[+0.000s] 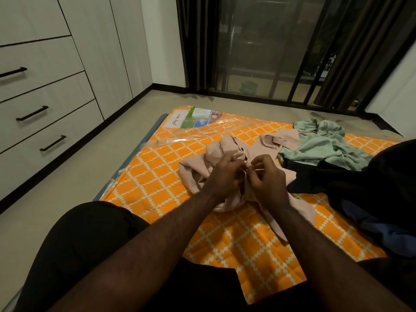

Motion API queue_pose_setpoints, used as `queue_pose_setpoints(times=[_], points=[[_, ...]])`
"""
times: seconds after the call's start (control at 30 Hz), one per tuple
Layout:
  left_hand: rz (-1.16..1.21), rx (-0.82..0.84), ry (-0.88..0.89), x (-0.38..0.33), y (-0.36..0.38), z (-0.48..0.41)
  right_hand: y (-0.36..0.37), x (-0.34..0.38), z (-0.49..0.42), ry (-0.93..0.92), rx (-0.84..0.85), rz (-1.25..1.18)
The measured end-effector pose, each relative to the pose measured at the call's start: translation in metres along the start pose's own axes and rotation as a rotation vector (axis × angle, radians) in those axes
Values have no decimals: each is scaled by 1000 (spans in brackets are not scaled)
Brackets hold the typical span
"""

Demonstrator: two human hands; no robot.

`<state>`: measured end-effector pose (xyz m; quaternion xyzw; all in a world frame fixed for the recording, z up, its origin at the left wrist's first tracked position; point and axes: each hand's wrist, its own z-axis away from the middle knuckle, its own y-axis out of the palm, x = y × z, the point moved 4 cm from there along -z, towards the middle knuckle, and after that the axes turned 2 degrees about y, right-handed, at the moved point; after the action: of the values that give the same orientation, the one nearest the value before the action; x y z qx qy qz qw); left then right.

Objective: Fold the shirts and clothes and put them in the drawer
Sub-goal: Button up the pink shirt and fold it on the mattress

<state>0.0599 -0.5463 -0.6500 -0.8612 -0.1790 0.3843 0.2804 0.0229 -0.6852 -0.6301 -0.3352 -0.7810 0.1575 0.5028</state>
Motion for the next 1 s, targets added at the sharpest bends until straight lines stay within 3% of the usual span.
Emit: queue_pose_setpoints(times=[0.1, 0.33, 0.57, 0.73, 0.87, 1.0], points=[[37, -84, -31, -2, -3, -1, 1, -12, -3, 81, -14, -2], [129, -171, -197, 1, -6, 1, 1, -9, -5, 46, 13, -10], [247, -25, -237, 6, 8, 1, -3, -8, -3, 73, -64, 45], [314, -10, -298, 15, 11, 0, 1, -6, -2, 65, -41, 27], [396, 120, -384, 17, 15, -3, 3, -3, -3, 42, -46, 10], [227, 212, -410, 14, 10, -6, -2, -4, -8, 88, -72, -41]])
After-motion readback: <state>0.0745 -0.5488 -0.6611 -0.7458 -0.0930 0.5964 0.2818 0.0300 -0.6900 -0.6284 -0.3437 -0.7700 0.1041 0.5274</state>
